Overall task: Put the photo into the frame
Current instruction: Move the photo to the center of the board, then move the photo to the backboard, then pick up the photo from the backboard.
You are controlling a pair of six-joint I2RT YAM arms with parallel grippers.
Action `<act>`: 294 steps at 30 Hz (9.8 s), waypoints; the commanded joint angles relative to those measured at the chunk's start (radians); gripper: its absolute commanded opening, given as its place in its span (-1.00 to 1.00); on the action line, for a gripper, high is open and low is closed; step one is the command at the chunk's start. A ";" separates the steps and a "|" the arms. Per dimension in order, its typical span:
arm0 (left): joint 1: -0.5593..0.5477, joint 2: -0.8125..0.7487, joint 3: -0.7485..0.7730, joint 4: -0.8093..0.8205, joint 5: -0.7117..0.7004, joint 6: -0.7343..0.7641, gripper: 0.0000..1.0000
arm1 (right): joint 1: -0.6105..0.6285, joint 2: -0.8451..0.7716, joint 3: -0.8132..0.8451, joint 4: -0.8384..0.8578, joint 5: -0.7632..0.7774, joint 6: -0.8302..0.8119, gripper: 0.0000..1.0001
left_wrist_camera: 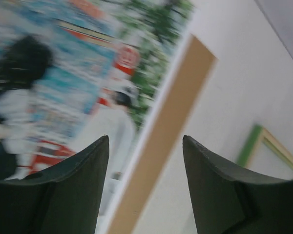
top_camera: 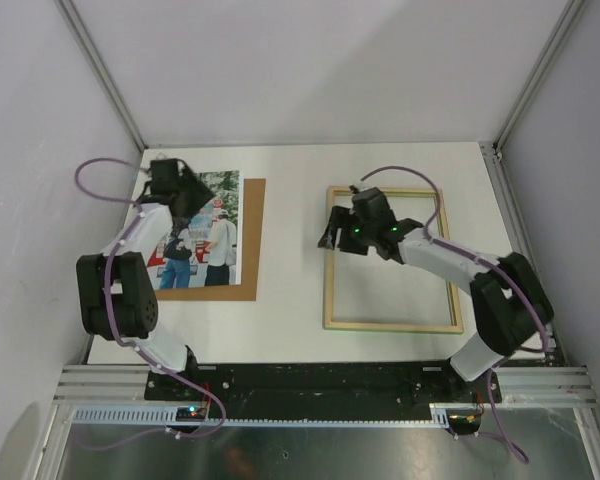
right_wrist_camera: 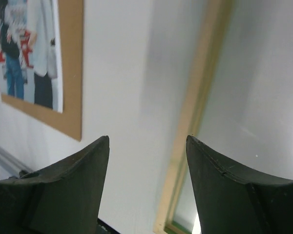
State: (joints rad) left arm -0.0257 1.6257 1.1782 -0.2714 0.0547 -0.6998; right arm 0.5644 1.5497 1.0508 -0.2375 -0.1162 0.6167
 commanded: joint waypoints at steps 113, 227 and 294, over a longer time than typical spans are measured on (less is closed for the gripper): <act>0.214 0.190 -0.041 -0.187 0.111 0.430 0.82 | 0.107 0.588 0.181 0.721 -0.467 0.325 0.33; -0.316 0.135 0.003 -0.107 0.165 0.191 0.76 | -0.254 -0.255 -0.508 0.151 -0.312 -0.029 0.26; -1.073 0.101 0.452 -0.416 -0.608 0.241 0.75 | -0.151 -0.172 -0.027 0.073 -0.047 0.272 -1.00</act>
State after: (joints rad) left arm -1.0420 1.6901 1.5318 -0.5900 -0.3828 -0.4797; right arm 0.3969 1.4044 0.9596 -0.0177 -0.2733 0.8673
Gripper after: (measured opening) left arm 0.874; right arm 0.009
